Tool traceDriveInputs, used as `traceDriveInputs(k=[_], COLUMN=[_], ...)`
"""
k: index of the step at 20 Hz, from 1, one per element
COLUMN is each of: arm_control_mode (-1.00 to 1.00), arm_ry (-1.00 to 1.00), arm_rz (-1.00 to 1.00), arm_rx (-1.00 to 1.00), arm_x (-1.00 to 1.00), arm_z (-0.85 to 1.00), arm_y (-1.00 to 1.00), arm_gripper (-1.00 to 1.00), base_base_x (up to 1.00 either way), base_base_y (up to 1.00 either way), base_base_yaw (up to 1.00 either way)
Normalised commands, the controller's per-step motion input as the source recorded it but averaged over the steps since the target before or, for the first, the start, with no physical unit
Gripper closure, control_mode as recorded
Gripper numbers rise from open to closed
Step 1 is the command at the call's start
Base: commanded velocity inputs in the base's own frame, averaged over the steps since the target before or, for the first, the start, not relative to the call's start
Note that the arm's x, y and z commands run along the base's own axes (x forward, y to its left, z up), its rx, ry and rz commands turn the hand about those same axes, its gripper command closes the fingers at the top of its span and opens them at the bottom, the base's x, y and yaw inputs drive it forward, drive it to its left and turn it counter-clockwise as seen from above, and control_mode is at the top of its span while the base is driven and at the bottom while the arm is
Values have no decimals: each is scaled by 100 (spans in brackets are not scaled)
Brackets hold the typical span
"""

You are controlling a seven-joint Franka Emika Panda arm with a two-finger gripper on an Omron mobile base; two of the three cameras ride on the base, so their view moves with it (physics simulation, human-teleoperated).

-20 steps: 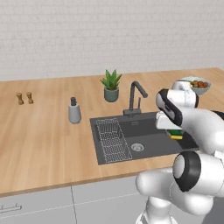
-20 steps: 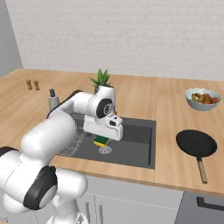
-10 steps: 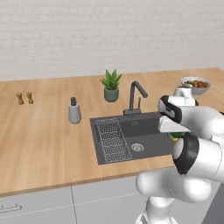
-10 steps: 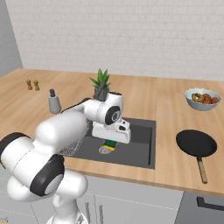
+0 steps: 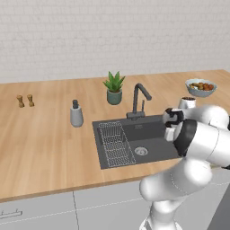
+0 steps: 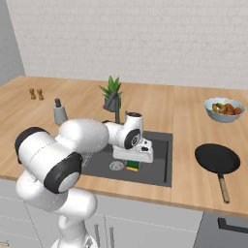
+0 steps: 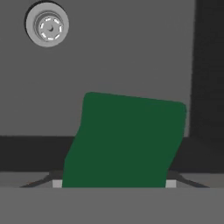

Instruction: Pick the pan and sponge and place them into the sink. Then turn on the water.

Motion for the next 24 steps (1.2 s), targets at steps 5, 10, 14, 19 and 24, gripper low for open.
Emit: traceDriveInputs(k=[5, 10, 14, 19, 24], arm_control_mode=[-100, -100, -100, -100, -100], arm_ry=[0, 0, -2, -3, 0], arm_rz=[4, 2, 1, 1, 0], arm_rx=[0, 0, 0, 0, 0], arm_x=[39, 39, 38, 37, 32], arm_z=[-29, -34, -47, -42, -38], arm_y=[-4, 0, 0, 0, 0], arm_gripper=[100, 100, 100, 100, 100], base_base_x=[0, 0, 0, 0, 0], base_base_y=[0, 0, 0, 0, 0], base_base_yaw=[0, 0, 0, 0, 0])
